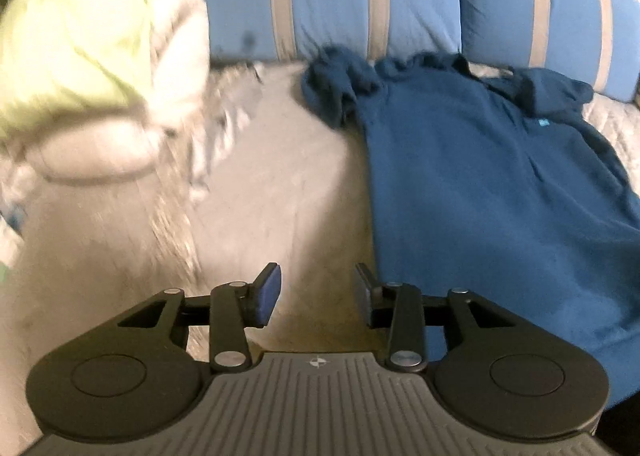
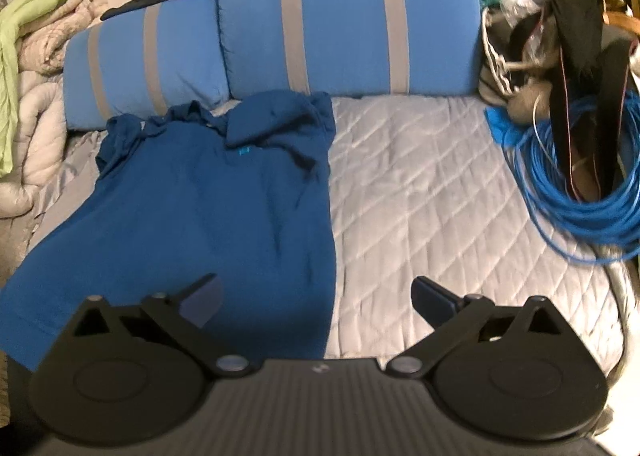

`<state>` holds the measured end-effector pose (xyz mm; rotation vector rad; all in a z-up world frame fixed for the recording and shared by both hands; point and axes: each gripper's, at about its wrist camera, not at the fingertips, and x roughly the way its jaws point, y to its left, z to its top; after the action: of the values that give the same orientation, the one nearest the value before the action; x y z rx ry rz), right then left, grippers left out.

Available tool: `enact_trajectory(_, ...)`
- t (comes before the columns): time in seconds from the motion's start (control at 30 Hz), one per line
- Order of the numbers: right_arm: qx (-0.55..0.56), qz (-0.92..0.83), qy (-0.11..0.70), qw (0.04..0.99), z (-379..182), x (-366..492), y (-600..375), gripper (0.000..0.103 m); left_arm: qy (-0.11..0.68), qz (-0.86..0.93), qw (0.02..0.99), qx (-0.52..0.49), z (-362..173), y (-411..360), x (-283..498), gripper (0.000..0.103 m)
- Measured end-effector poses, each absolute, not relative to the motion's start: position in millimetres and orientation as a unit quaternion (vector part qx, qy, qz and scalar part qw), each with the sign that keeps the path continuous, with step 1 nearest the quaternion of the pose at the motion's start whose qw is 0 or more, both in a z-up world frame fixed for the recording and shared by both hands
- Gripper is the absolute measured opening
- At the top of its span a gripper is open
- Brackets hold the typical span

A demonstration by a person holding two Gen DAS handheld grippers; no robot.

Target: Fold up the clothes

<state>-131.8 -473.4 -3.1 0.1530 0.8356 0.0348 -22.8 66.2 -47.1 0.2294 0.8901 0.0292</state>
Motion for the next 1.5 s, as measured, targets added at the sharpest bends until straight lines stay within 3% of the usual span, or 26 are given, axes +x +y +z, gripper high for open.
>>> enact_trajectory(0.57, 0.029, 0.027, 0.371, 0.928, 24.9, -103.0, -444.0, 0.103, 0.354, -0.008, 0.924, 0.146, -18.8, 26.3, -17.0, 0.04)
enact_trajectory(0.67, 0.019, 0.024, 0.361, 0.932, 30.2, -96.6, -443.1, 0.103, 0.334, -0.01, 0.932, 0.142, -17.7, 30.1, -8.9, 0.046)
enact_trajectory(0.73, 0.012, 0.024, 0.351, 0.936, 36.4, -90.5, -445.1, 0.103, 0.318, -0.002, 0.936, 0.149, -18.2, 32.2, -3.1, 0.056)
enact_trajectory(0.87, 0.001, 0.024, 0.331, 0.943, 52.0, -76.8, -454.4, 0.103, 0.298, -0.011, 0.943, 0.148, -11.7, 38.6, 6.9, 0.062)
enact_trajectory(0.93, -0.002, 0.025, 0.322, 0.946, 61.5, -69.9, -461.1, 0.103, 0.29, -0.021, 0.946, 0.146, -4.8, 43.0, 9.8, 0.072)
enact_trajectory(1.3, -0.006, 0.036, 0.303, 0.952, 123.7, -61.8, -516.1, 0.103, 0.305, -0.03, 0.944, 0.12, 81.4, 111.0, -20.7, 0.083)
enact_trajectory(1.5, 0.012, 0.039, 0.305, 0.951, 162.3, -68.7, -548.0, 0.103, 0.311, -0.032, 0.947, 0.07, 145.0, 139.6, -38.9, 0.084)
